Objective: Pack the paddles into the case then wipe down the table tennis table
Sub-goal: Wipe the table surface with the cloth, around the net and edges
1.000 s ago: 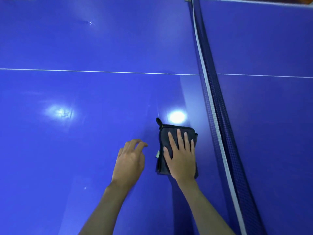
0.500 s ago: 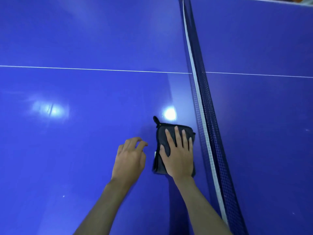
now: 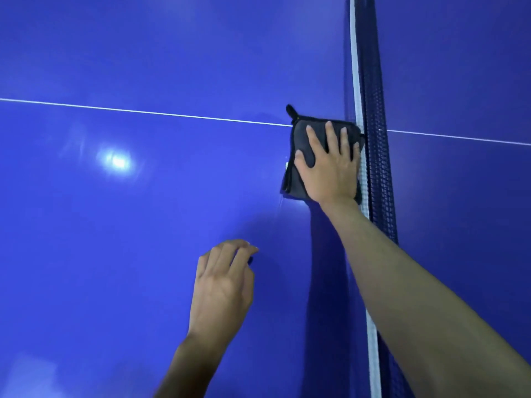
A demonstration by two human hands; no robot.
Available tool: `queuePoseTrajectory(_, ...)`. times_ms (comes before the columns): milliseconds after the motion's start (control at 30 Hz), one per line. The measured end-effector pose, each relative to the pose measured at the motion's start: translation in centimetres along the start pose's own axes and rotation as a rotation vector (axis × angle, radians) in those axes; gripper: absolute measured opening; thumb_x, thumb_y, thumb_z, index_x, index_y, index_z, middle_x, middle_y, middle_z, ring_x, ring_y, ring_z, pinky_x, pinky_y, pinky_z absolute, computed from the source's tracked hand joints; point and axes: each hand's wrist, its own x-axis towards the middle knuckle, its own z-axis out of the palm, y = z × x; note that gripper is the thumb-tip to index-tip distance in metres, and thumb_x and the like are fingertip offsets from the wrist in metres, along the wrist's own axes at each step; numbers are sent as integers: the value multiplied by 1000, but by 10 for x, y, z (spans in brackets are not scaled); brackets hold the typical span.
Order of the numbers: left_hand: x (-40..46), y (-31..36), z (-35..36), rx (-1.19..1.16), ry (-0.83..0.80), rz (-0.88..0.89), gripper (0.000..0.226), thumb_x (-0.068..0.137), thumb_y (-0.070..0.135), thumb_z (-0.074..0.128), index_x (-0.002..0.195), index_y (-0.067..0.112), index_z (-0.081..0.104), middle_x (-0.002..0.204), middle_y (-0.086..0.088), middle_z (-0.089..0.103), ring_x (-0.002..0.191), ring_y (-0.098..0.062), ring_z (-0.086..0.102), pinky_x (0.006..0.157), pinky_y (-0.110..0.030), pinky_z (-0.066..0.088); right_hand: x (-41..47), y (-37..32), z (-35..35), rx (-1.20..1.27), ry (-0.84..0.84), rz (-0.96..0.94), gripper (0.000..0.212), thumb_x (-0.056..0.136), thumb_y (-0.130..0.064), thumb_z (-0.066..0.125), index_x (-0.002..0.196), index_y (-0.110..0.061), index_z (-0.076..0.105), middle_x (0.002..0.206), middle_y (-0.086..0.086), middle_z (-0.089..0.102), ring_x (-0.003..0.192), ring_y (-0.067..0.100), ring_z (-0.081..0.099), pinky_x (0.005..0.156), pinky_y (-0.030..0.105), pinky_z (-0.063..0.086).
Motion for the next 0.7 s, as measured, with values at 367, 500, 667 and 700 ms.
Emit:
queuePoseTrajectory(367,-22,-4,-11,-46,2,6,24,90,5,52,97,14,73,119,-3,62,107,-17,55,86,-35,46,-27,-1,-6,25,-8,3,63,102,-55,30,162,-37,34,172,3,26,159,32,20,129,58,13)
queuePoseTrajectory(500,-40,-2,-24,-74,-17,17,24,90,5,52,99,15,72,120,-2,61,109,-18,56,88,-34,43,-98,-5,-11,-4,-5,8,63,102,-53,29,162,-35,36,171,5,29,158,34,24,128,58,18)
queuePoseTrajectory(667,-56,6,-45,-84,-33,73,25,85,0,56,100,15,71,122,-2,57,106,-19,53,83,-40,51,-194,-10,-18,-16,-35,51,62,103,-51,32,163,-34,34,172,5,28,158,35,24,127,60,20)
queuePoseTrajectory(700,-59,8,-48,-85,-33,91,26,85,-1,57,99,15,71,121,-2,56,105,-19,52,82,-40,52,-213,-11,-19,-9,-30,65,61,103,-50,34,162,-34,35,171,5,28,158,35,24,127,60,20)
